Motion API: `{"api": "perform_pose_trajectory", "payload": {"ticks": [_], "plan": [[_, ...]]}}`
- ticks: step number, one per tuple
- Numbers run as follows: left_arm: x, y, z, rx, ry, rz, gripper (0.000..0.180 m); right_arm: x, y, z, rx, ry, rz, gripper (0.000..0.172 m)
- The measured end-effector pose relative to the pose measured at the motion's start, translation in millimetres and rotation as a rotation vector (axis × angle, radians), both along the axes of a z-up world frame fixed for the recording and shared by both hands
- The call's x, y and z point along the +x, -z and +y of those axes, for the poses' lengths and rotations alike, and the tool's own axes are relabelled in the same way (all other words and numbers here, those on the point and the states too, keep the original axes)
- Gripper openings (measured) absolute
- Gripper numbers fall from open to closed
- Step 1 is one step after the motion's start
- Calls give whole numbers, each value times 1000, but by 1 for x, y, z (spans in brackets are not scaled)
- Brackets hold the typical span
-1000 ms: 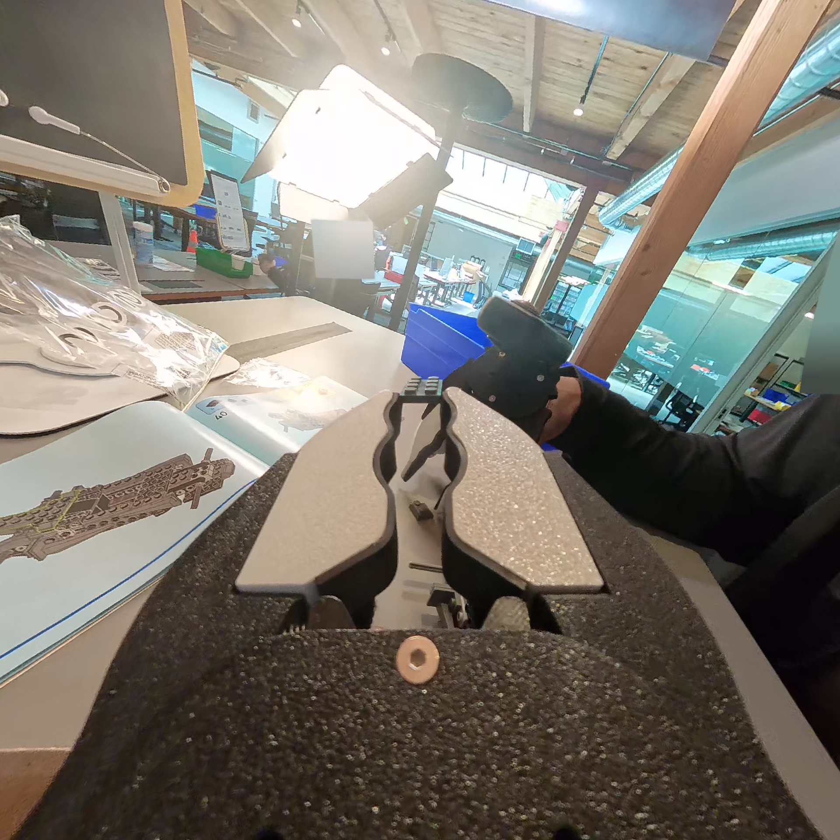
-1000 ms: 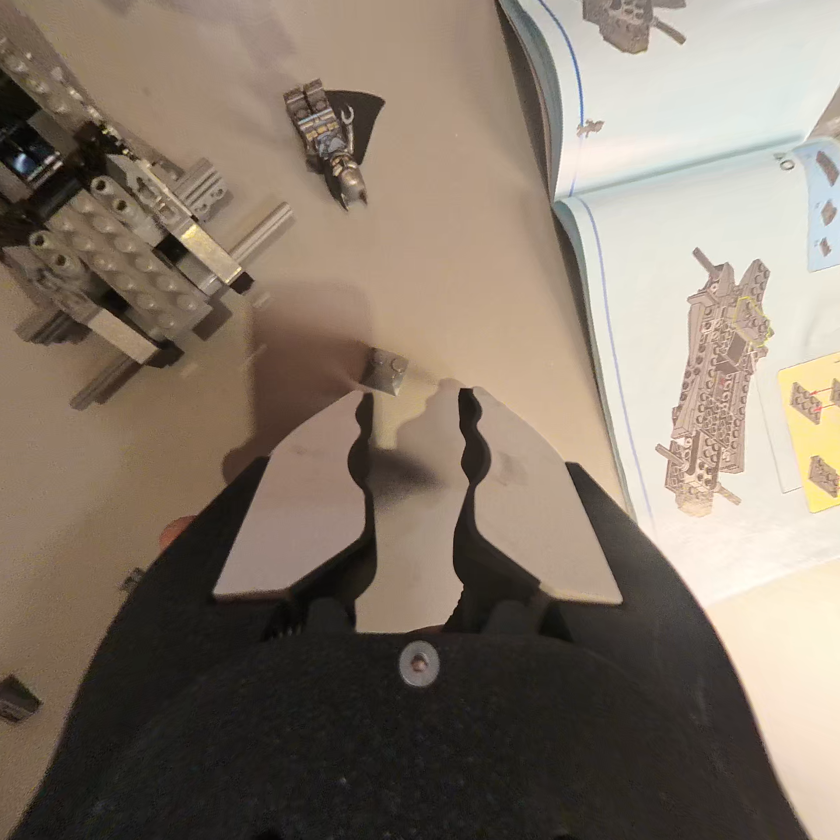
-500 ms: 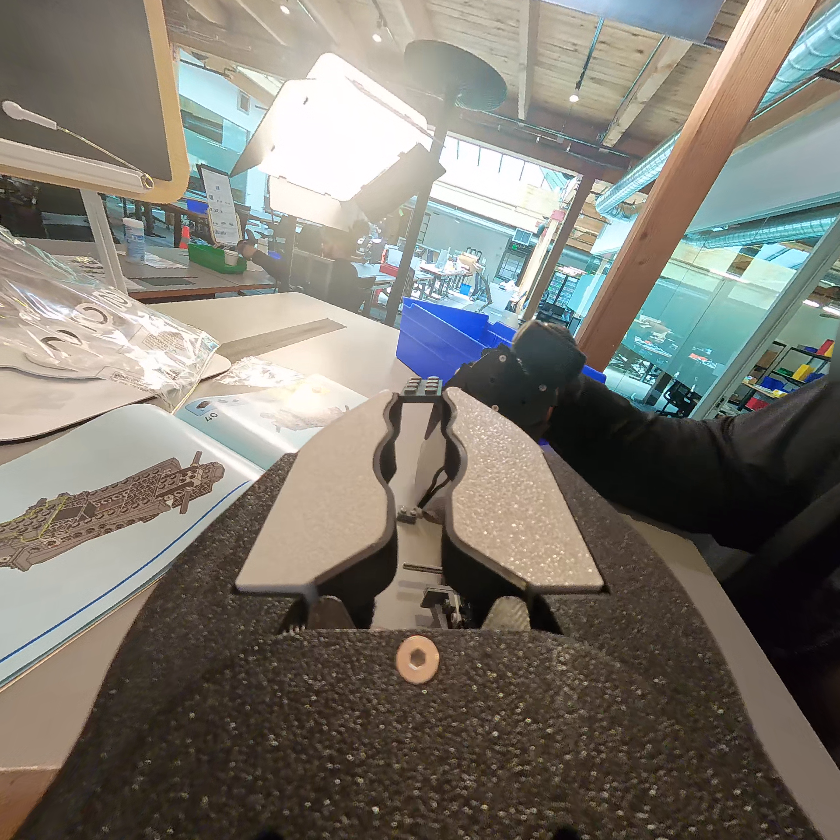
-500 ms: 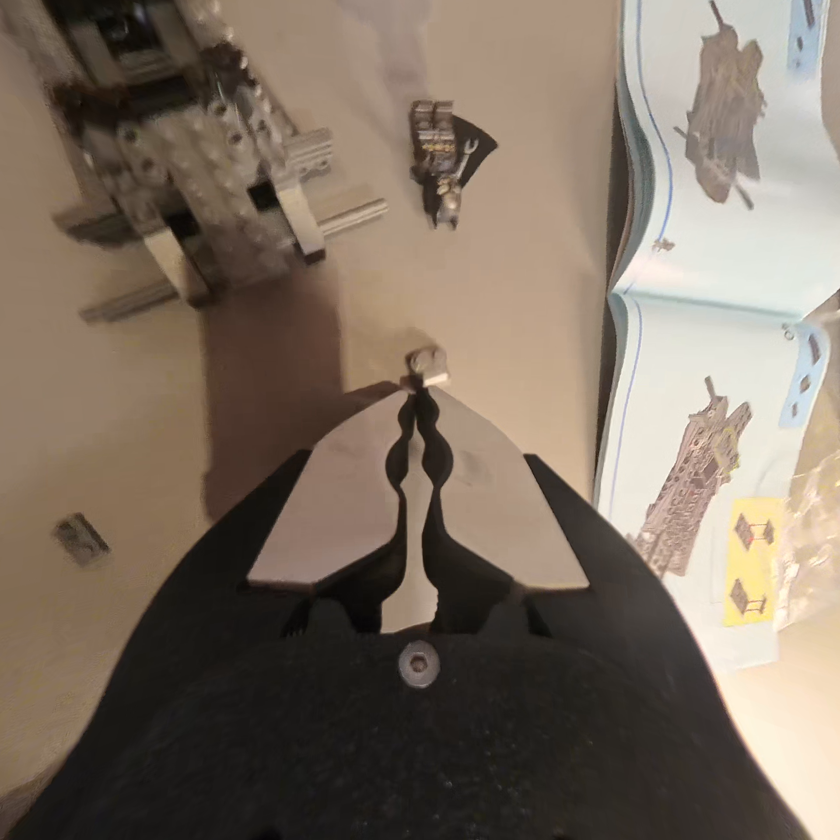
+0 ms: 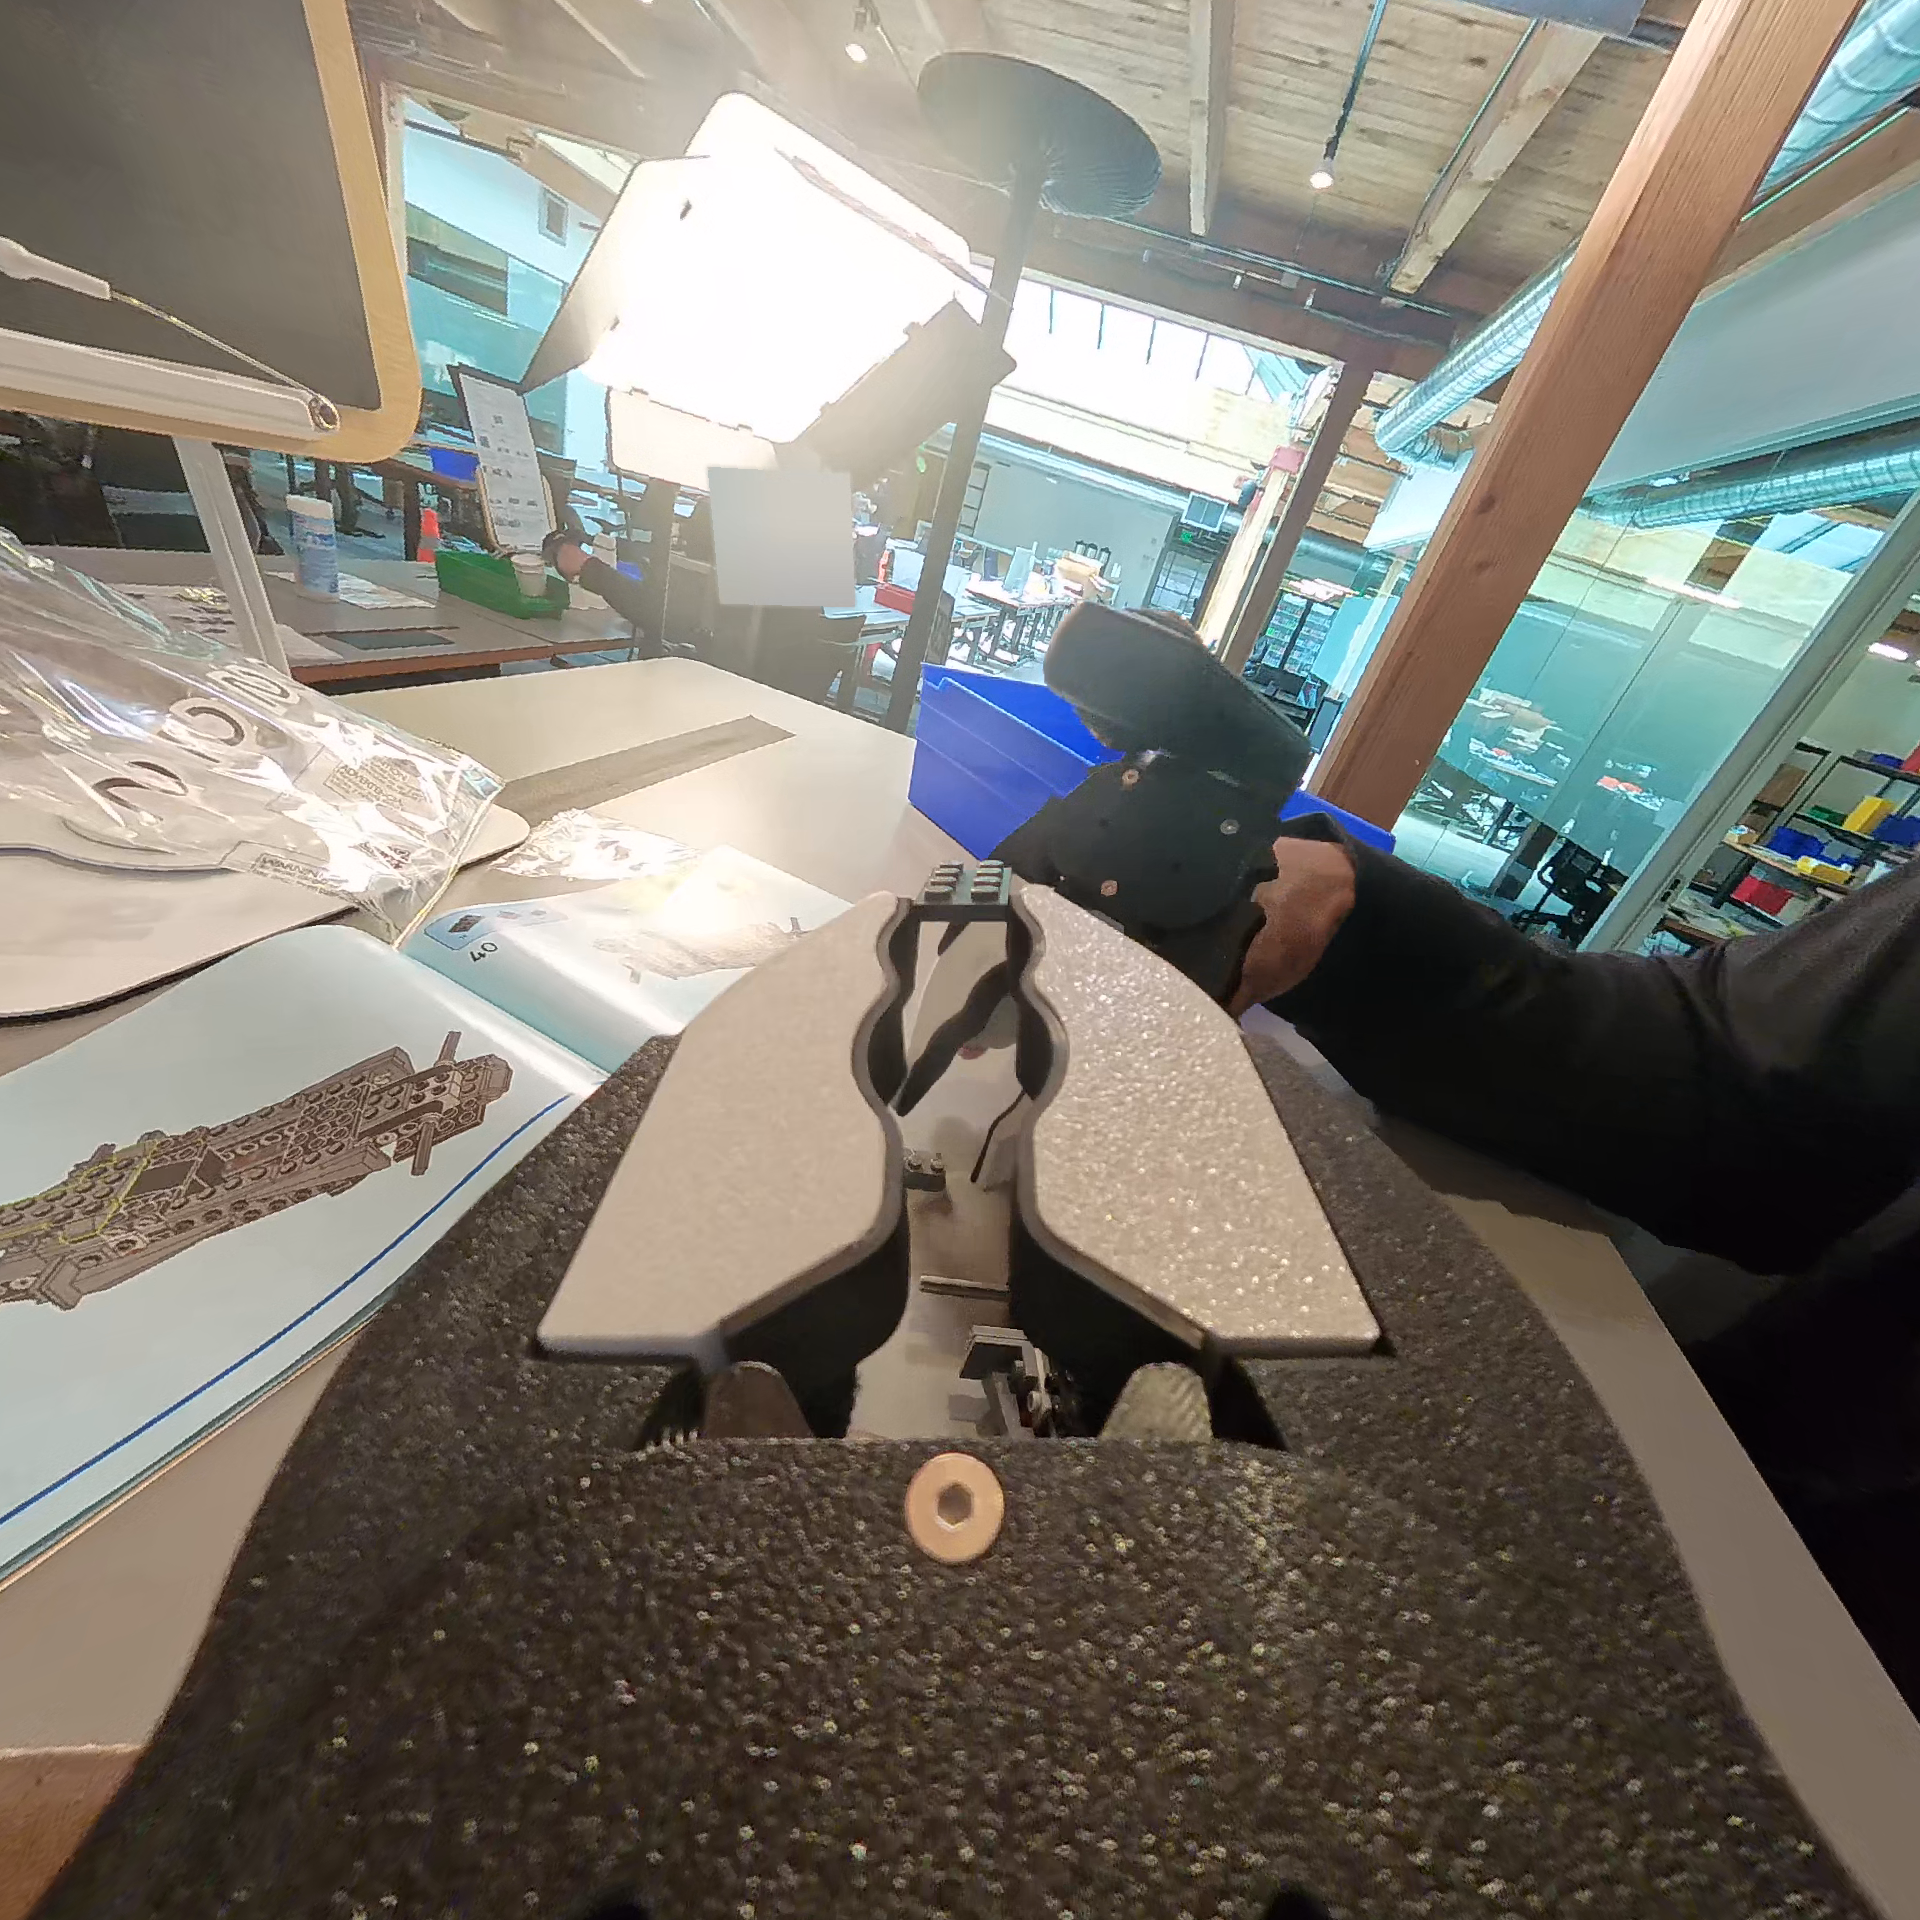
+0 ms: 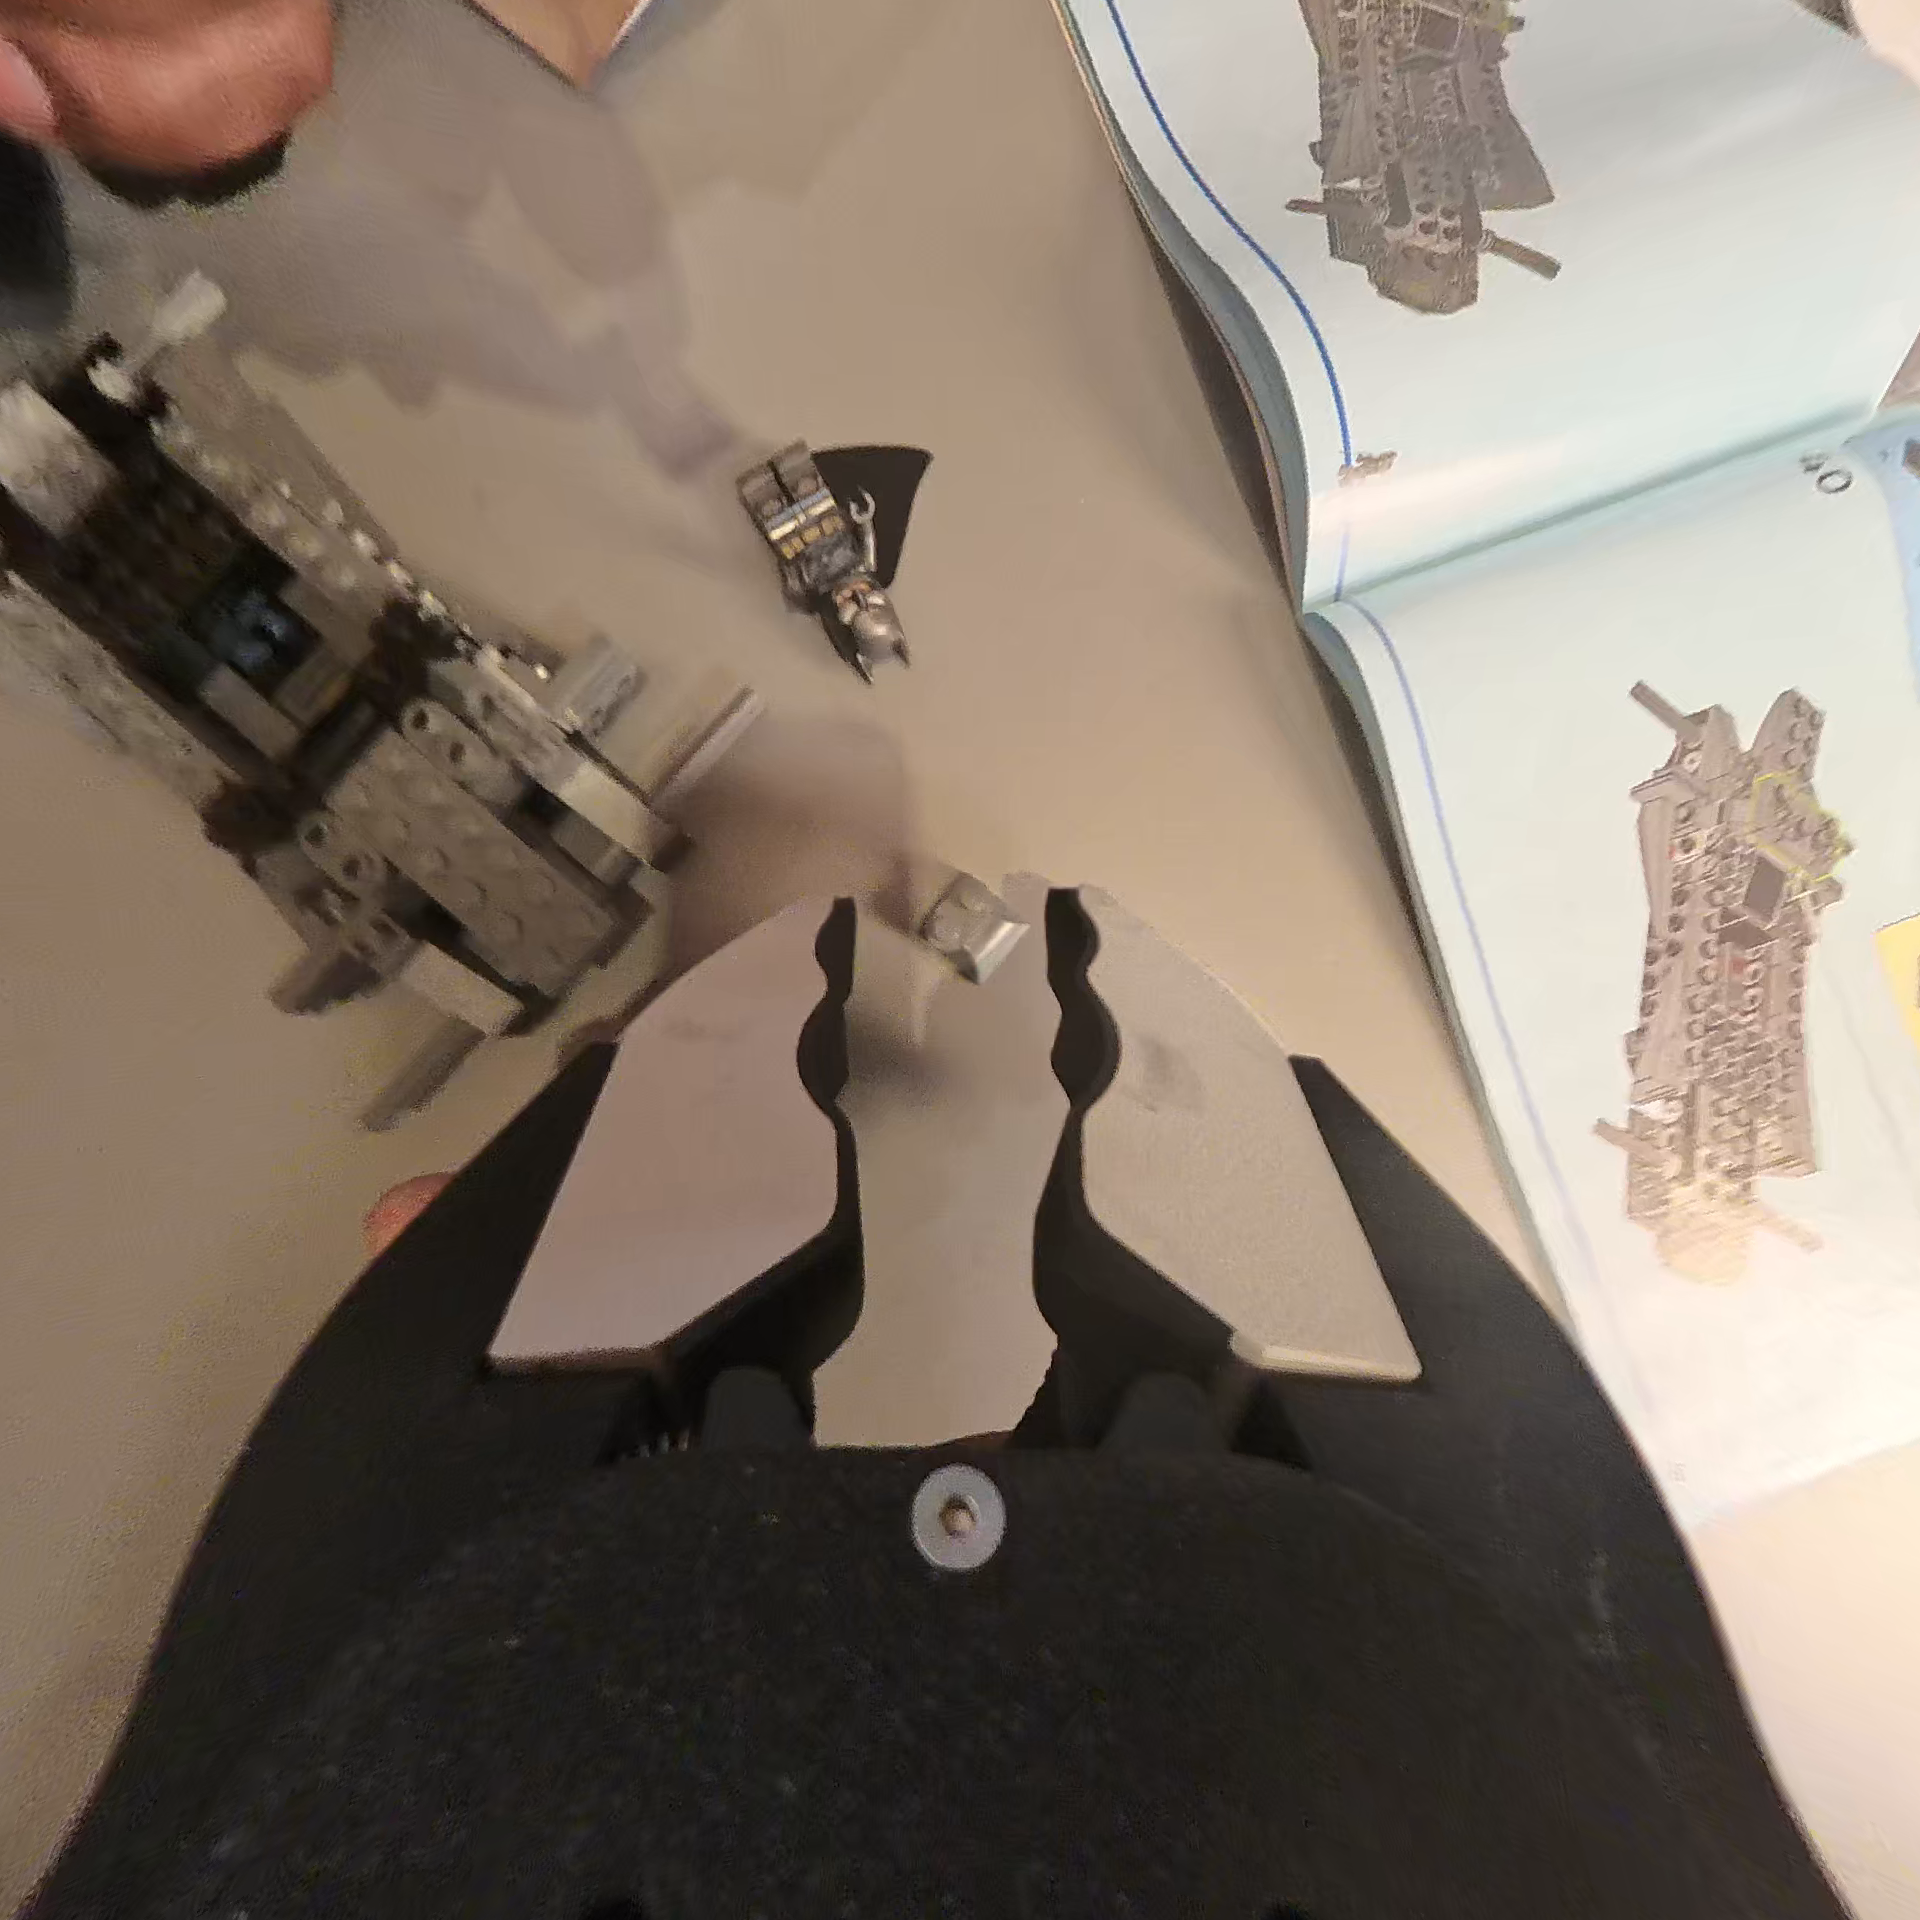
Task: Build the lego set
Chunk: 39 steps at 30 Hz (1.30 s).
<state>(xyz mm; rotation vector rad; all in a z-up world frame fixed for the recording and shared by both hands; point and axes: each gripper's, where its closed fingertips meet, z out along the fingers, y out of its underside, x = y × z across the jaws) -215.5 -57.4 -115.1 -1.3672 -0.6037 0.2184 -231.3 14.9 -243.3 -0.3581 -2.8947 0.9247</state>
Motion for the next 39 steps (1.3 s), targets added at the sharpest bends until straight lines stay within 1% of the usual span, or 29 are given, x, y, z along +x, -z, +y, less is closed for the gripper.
{"api": "perform_pose_trajectory", "payload": {"ticks": [6, 9, 14, 15, 17, 21, 24, 27, 31, 35, 39], "plan": [[0, -1, -2, 4, -4, 1, 16, -2, 11, 3, 70, 122, 11, 35], [0, -1, -3, 8, -4, -3, 16, 1, 15, 5, 85, 138, 5, 35], [-1, 2, -1, 7, 5, -15, 17, -1, 15, 4, 74, 141, 20, 25], [-1, 3, 0, 8, 8, -18, 17, -1, 15, 4, 67, 136, 19, 20], [-1, 4, 0, 9, 13, -23, 17, -1, 15, 3, 57, 100, 19, 18], [-1, 5, 0, 9, 17, -25, 17, 5, 14, 3, 36, -35, 45, 16], [-2, 7, -1, 13, 19, -33, 16, 10, 14, 5, 27, -112, 51, 16], [-2, 8, -1, 16, 22, -39, 17, 13, 13, 9, 36, -181, 92, 15], [-2, 9, 0, 16, 28, -42, 17, 14, 13, 11, 38, -190, 93, 16], [-1, 8, 0, 18, 33, -42, 16, 16, 10, 10, 6, -158, 28, 27], [-1, 7, -1, 27, 36, -43, 16, 16, 14, 13, 36, -132, 11, 34]]}}
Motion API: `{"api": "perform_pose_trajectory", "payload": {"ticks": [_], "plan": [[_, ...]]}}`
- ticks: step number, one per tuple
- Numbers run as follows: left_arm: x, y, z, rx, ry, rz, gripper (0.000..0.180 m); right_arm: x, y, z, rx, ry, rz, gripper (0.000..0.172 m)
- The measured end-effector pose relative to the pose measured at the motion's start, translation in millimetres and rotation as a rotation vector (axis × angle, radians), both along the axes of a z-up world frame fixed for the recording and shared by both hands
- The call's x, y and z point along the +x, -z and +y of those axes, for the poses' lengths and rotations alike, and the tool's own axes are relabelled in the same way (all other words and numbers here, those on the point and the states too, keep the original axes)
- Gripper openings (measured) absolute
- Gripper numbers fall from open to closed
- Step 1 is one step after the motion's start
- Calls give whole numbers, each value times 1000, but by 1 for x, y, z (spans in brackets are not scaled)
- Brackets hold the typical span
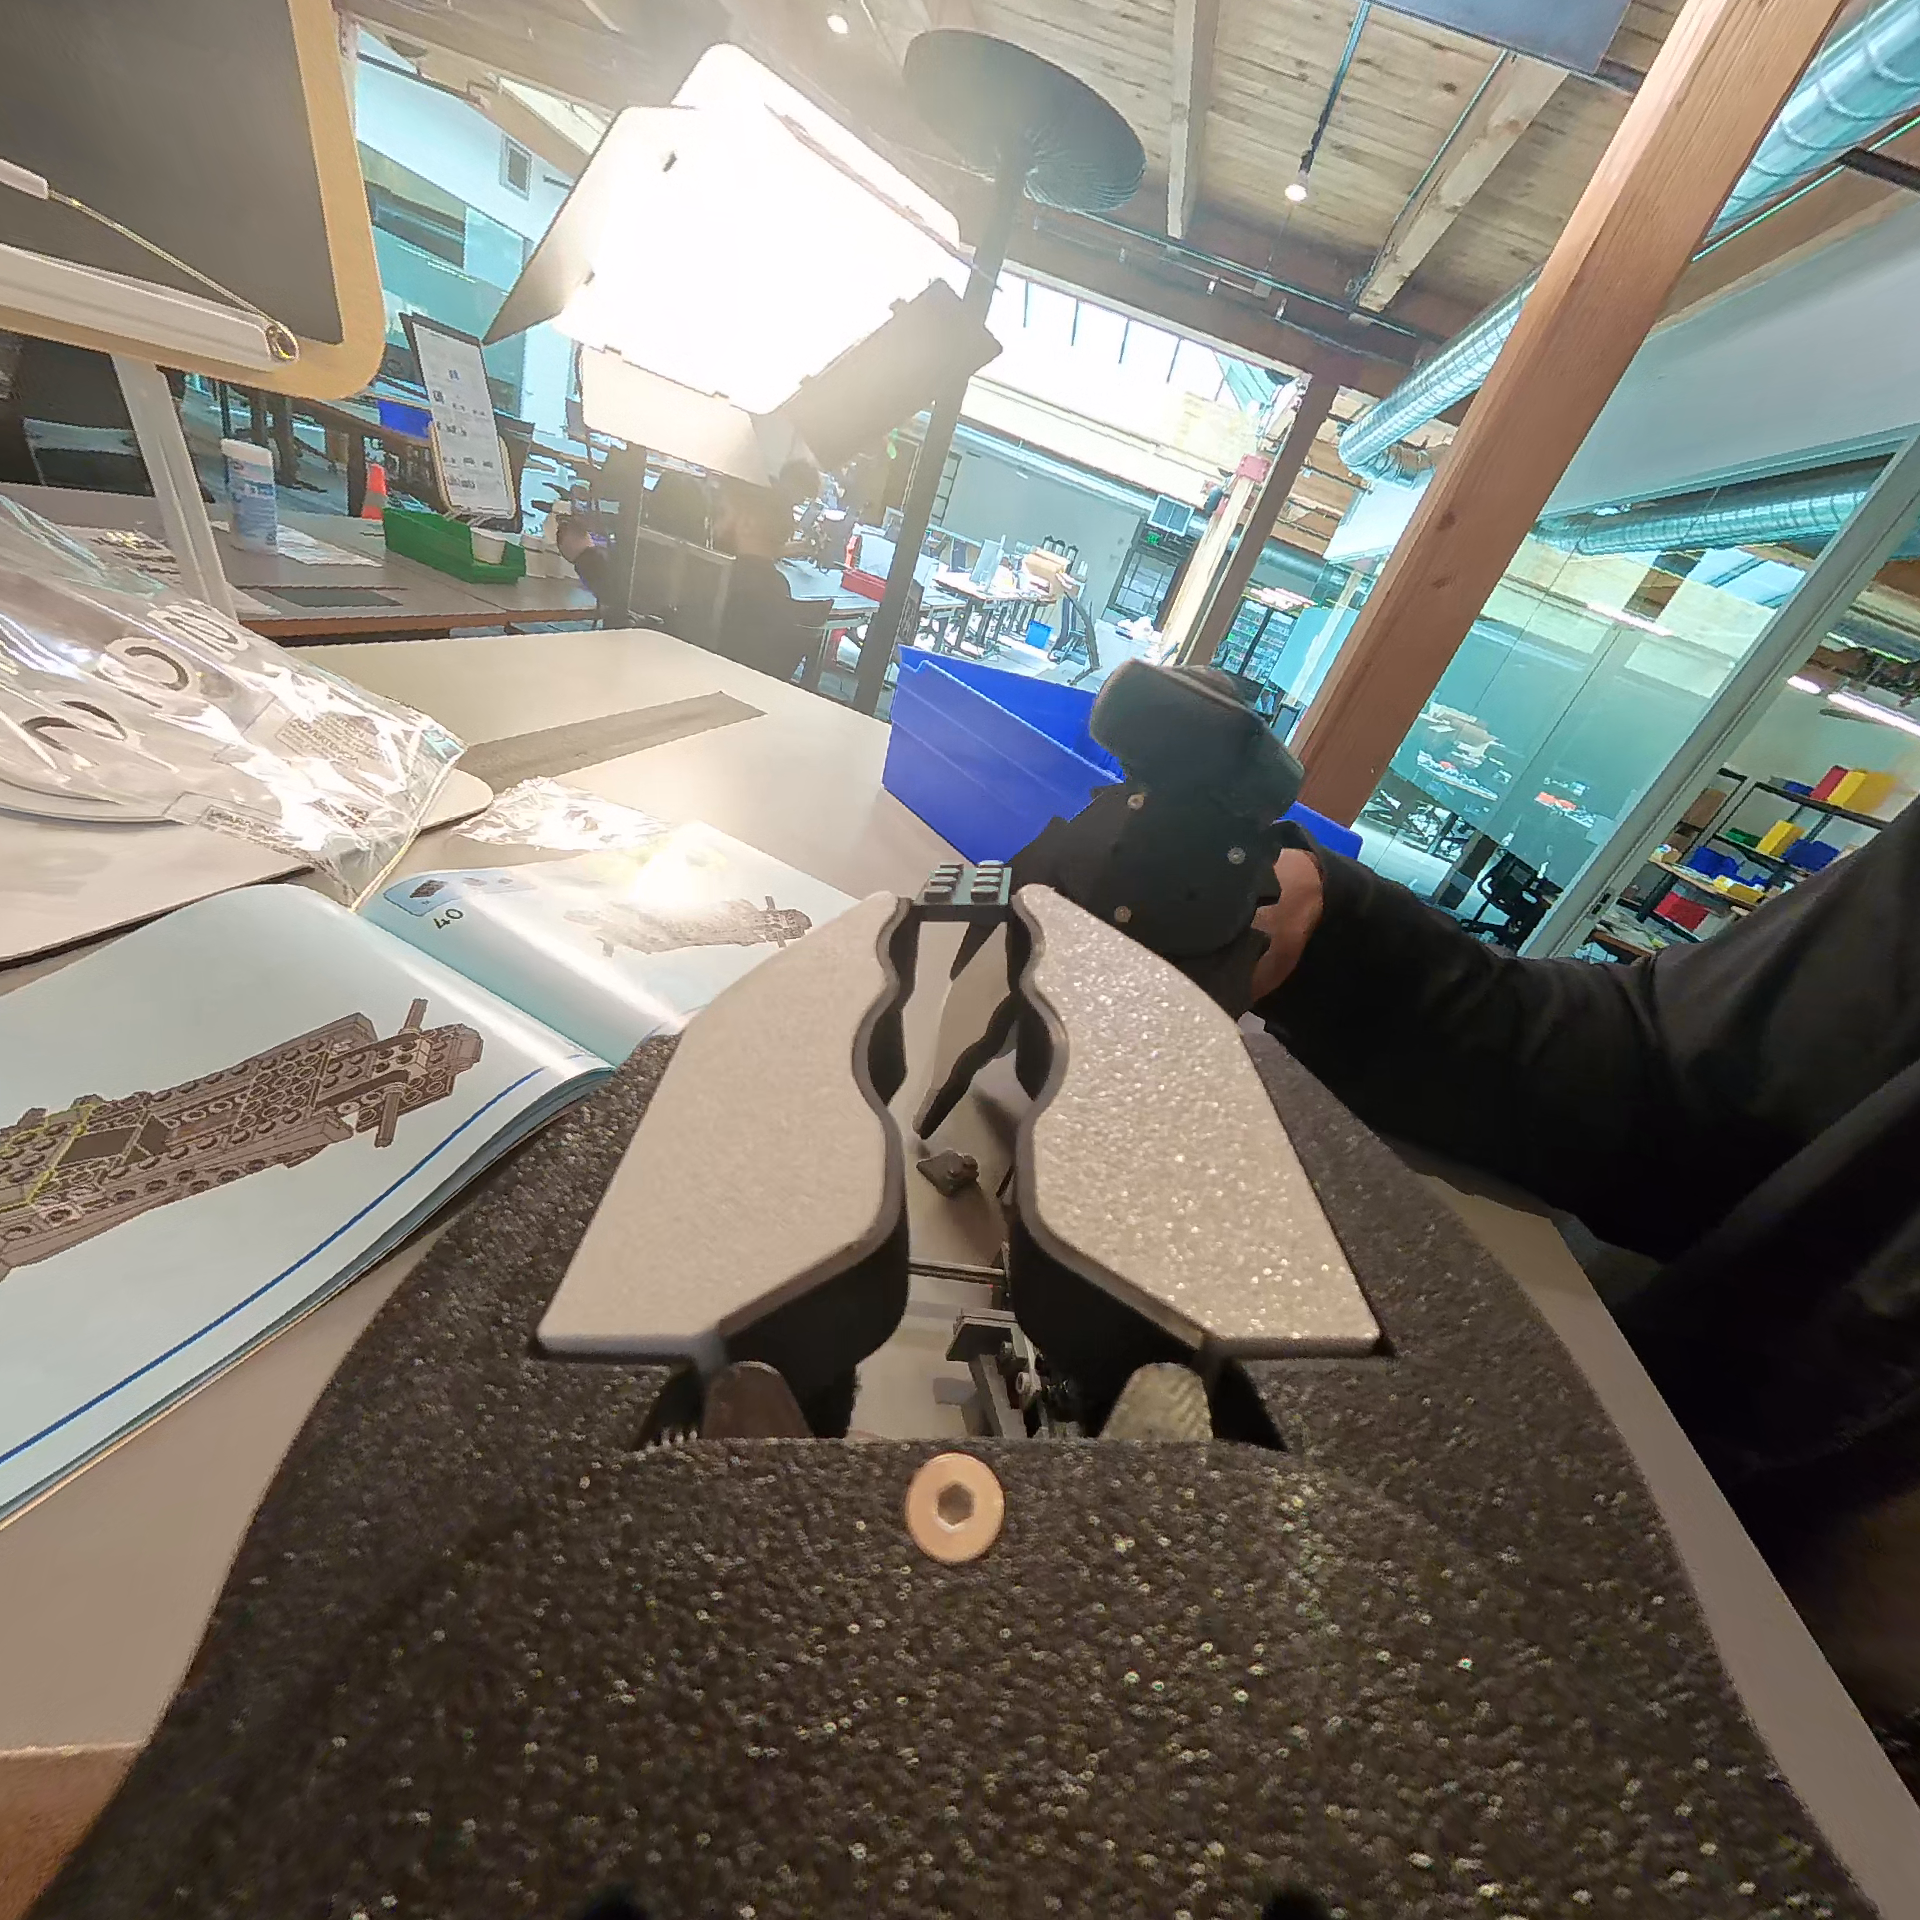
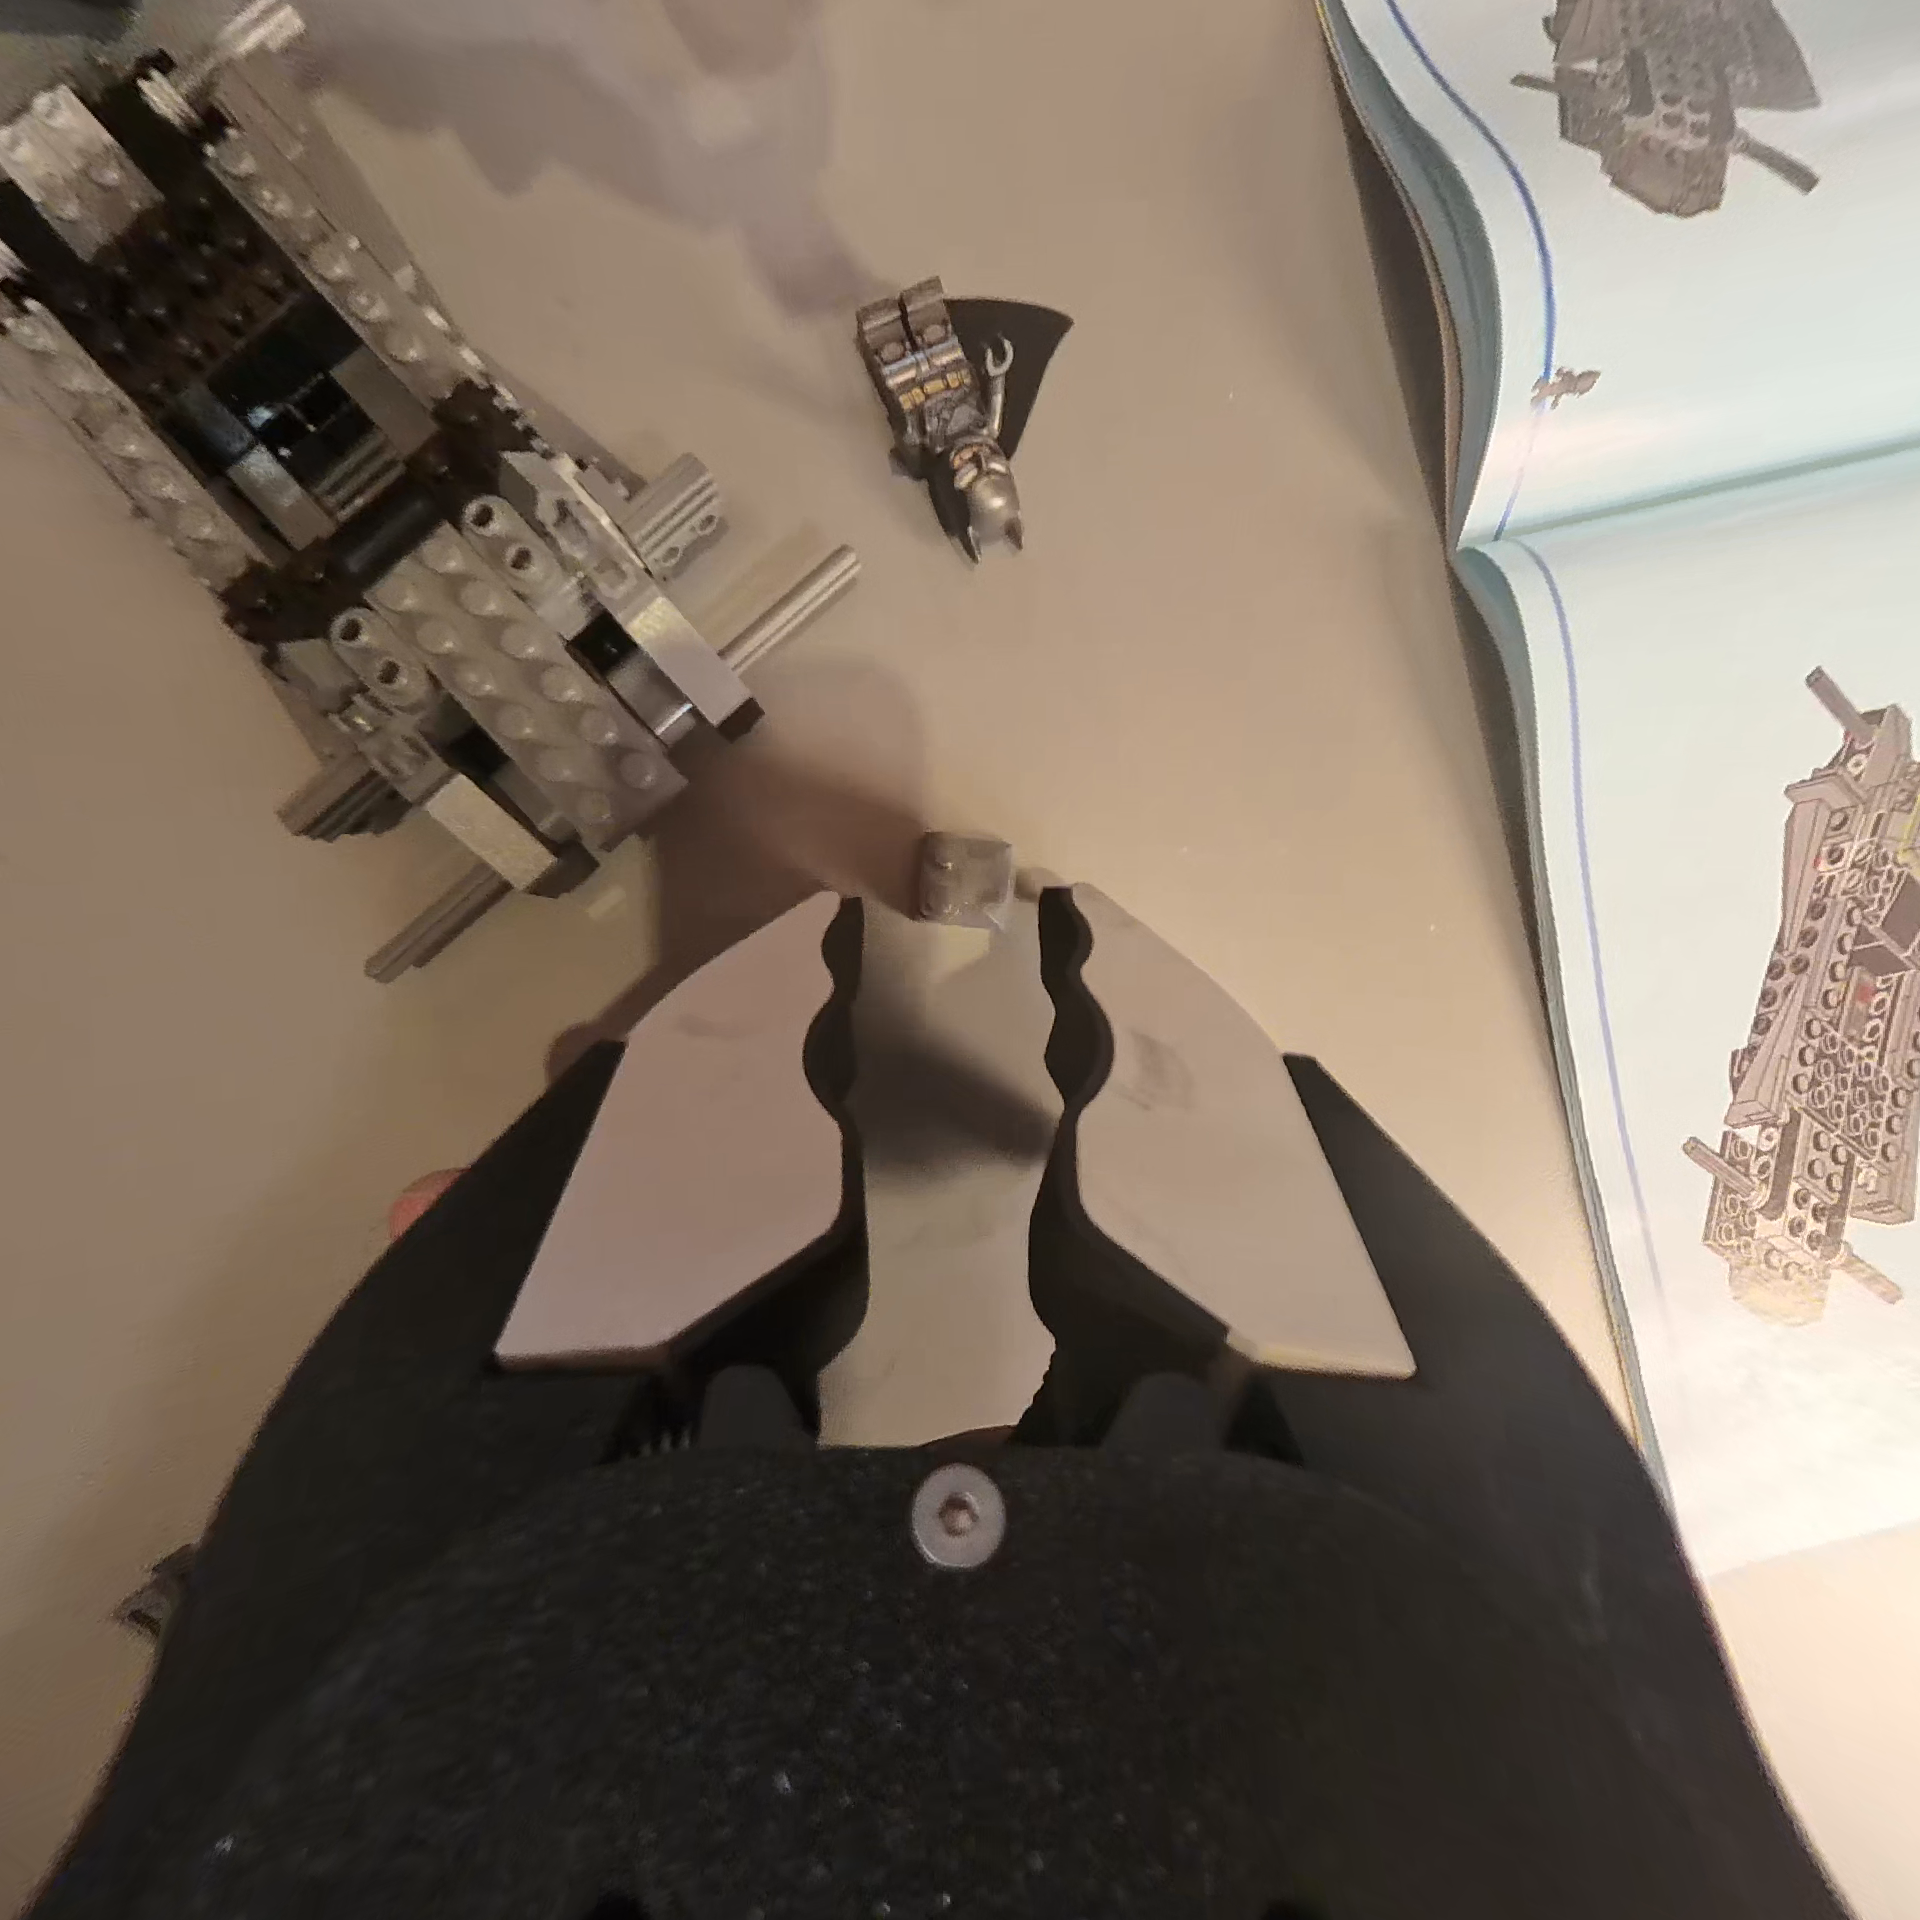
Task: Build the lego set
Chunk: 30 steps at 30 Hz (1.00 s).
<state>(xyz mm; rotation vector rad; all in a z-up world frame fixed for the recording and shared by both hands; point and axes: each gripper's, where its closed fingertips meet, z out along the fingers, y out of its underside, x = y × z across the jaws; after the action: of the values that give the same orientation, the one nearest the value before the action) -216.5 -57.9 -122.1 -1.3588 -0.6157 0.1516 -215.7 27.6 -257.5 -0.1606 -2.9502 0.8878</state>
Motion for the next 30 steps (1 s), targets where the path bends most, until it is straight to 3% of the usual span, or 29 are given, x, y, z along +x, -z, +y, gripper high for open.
{"api": "perform_pose_trajectory", "payload": {"ticks": [10, 30], "plan": [[0, 0, -2, 14, 7, -2, 16, 5, 1, -4, -13, -10, -44, 16], [4, -2, 1, 43, 46, 5, 16, 1, -11, -3, -66, -39, -26, 12]]}}
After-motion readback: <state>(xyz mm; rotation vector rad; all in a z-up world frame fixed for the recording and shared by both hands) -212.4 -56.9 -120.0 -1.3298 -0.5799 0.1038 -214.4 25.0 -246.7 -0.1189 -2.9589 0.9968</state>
